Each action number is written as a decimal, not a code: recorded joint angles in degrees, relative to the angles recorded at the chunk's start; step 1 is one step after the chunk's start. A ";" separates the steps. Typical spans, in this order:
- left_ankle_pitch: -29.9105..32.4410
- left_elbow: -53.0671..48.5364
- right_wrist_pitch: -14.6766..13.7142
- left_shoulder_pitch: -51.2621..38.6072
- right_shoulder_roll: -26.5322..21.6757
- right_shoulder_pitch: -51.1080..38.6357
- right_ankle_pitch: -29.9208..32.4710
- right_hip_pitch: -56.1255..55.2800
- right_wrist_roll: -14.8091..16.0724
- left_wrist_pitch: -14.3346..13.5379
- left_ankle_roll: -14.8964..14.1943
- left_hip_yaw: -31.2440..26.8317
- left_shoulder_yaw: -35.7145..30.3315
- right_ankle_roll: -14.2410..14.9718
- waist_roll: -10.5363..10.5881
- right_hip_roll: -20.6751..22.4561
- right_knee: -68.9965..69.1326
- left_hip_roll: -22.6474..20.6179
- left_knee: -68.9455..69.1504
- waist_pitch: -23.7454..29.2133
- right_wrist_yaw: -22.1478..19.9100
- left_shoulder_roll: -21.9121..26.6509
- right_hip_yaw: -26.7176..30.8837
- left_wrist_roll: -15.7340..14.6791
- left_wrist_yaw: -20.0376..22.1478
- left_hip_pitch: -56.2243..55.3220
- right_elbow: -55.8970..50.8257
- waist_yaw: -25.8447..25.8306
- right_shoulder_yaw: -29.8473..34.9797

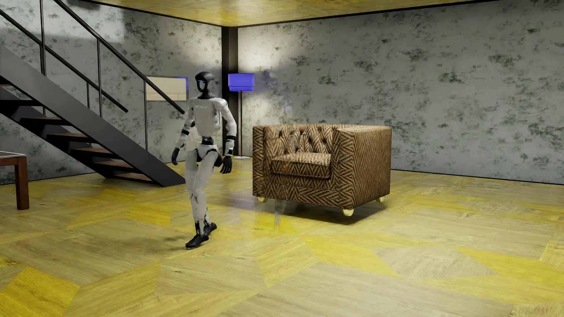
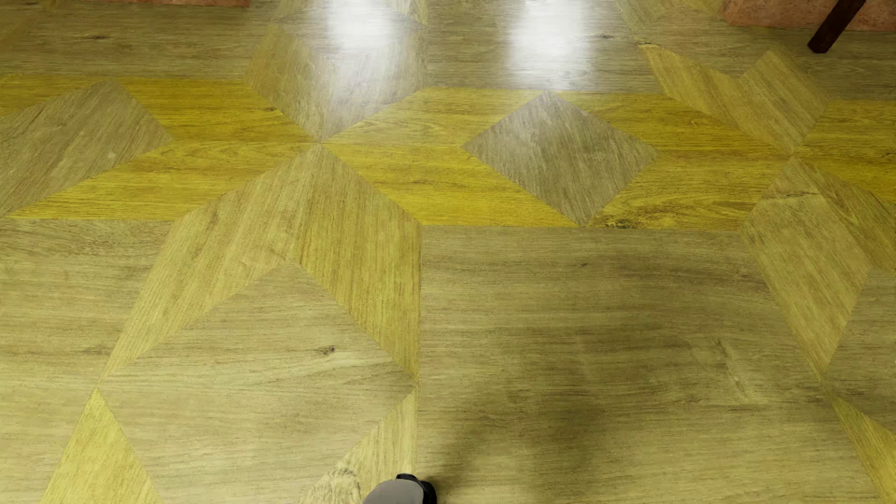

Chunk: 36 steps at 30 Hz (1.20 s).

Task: Head to the armchair

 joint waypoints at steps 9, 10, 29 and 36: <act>-1.31 7.00 0.00 12.36 4.51 4.47 -12.59 15.50 0.00 0.00 0.00 0.00 -1.54 0.00 -0.11 0.42 5.07 7.28 -7.35 -3.22 0.00 -0.65 0.00 0.00 0.00 -2.96 -6.16 6.94 2.31; 9.23 9.02 0.00 11.80 6.31 3.77 -5.04 13.85 0.00 0.00 0.00 0.00 -1.97 0.00 -1.65 -1.12 9.94 6.47 -6.44 -3.71 0.00 -0.57 0.00 0.00 0.00 -4.77 -6.29 6.86 3.79; -19.74 2.41 0.00 -10.41 2.26 11.18 -1.62 0.84 0.00 0.00 0.00 0.00 10.96 0.00 4.80 -6.99 7.99 -3.62 -9.68 -6.40 0.00 3.59 0.00 0.00 0.00 24.58 11.22 -12.75 6.55; -15.02 -0.02 0.00 -5.24 1.80 16.15 2.28 -5.41 0.00 0.00 0.00 0.00 2.33 0.00 2.82 -8.00 3.79 -1.30 -9.71 -3.82 0.00 0.91 0.00 0.00 0.00 26.99 13.06 -13.53 5.94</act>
